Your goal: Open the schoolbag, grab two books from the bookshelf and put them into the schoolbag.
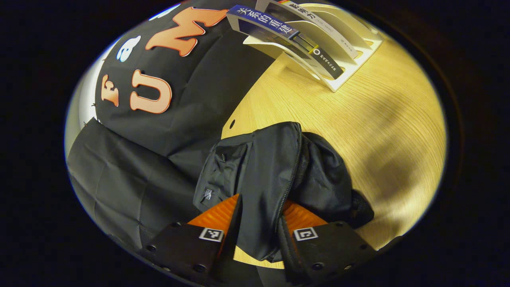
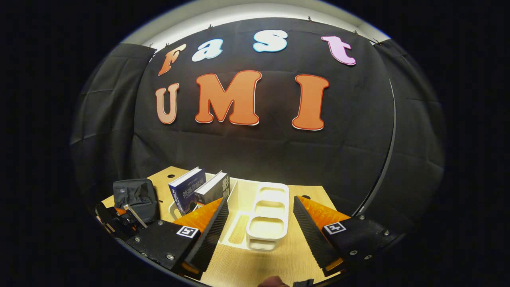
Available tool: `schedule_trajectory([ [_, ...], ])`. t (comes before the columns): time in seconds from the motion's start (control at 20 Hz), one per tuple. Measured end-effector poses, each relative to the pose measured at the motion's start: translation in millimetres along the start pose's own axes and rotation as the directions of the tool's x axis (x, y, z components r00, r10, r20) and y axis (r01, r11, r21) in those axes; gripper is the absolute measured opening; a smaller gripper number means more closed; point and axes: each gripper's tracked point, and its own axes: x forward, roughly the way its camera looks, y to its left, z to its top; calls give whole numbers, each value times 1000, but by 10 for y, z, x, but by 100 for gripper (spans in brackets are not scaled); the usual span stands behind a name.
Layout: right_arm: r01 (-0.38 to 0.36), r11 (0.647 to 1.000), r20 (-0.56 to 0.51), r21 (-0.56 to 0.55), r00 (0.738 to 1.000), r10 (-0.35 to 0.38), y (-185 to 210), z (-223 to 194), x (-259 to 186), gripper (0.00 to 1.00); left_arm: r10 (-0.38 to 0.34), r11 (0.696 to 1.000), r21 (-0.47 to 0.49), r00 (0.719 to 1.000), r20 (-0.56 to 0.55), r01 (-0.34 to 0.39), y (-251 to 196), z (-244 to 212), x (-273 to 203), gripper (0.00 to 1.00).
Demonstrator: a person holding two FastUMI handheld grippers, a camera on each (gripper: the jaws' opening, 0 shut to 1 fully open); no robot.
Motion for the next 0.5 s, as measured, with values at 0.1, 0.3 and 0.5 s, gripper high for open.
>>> schedule_trajectory([
  [0.1,5,1000,1,13,1000,-5,-51,-19,-23,98,-55,998,3,998,-23,55,-73,-27,-20,33],
  [0.3,27,999,9,-33,1000,-27,-88,-42,-19,98,-134,991,-21,990,-41,133,-64,-10,-35,10],
  [0.5,49,998,-14,-41,999,-50,-39,-45,-15,98,-252,966,-62,967,-20,251,12,-4,-67,7],
])
